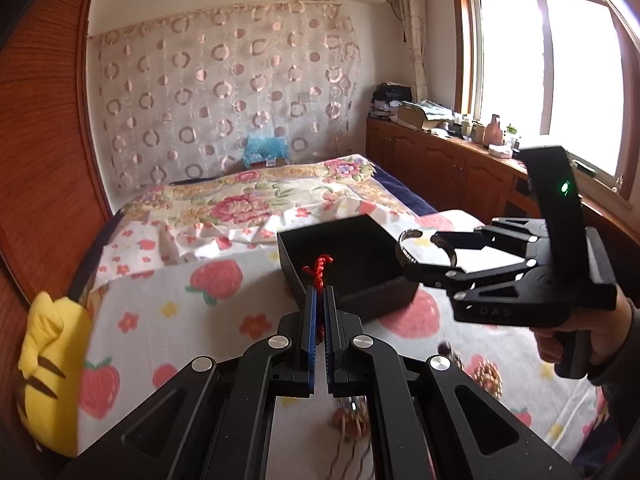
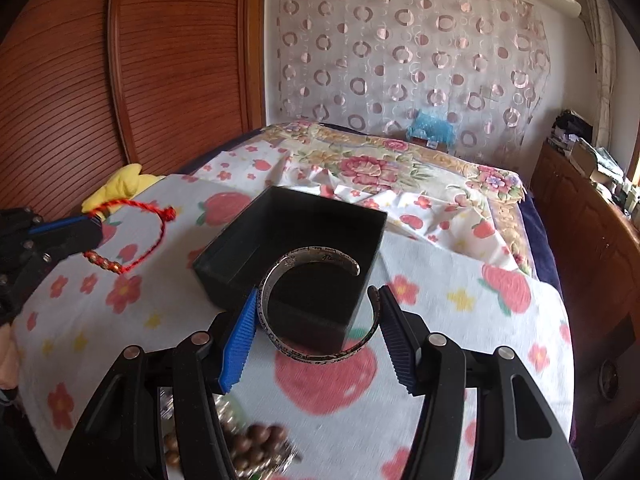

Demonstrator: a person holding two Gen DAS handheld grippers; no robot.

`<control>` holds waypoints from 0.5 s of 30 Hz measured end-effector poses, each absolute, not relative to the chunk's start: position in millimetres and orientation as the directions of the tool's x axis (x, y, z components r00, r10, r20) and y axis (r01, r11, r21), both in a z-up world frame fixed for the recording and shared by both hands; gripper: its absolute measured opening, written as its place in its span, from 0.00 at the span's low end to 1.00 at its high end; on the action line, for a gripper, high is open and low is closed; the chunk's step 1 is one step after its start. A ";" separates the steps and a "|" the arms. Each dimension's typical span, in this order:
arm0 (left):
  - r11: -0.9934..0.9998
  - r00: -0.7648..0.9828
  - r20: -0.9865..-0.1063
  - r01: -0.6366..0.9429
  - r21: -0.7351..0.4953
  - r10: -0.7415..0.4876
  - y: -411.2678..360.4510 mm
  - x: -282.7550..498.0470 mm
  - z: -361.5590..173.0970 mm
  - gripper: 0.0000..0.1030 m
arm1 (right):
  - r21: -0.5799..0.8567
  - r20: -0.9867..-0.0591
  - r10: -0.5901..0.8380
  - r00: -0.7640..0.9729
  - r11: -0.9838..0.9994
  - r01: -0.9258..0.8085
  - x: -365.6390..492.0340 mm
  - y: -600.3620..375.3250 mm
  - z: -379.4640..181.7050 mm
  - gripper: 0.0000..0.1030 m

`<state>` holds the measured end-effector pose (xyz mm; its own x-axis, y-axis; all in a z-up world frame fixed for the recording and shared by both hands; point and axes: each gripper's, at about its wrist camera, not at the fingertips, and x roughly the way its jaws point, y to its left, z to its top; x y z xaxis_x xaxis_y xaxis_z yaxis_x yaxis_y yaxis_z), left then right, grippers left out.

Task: Organize jewelry
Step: 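Lower the bangle into the black box and open the right gripper while the left drops the bracelet in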

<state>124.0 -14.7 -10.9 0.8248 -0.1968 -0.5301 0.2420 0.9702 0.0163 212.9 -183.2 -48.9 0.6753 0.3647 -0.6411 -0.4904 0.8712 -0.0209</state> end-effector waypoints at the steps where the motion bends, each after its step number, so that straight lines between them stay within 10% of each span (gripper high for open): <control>1: 0.970 0.826 -0.529 0.243 0.019 -0.196 -15.7 130.0 -8.5 0.02 | -0.021 -0.642 0.362 0.676 0.873 -0.487 216.1 -183.2 -49.1 0.60; 15: 0.965 0.791 -0.574 0.263 0.006 -0.212 -35.3 204.6 -13.5 0.03 | -0.003 -0.632 0.371 0.680 0.877 -0.481 231.6 -195.0 -45.3 0.60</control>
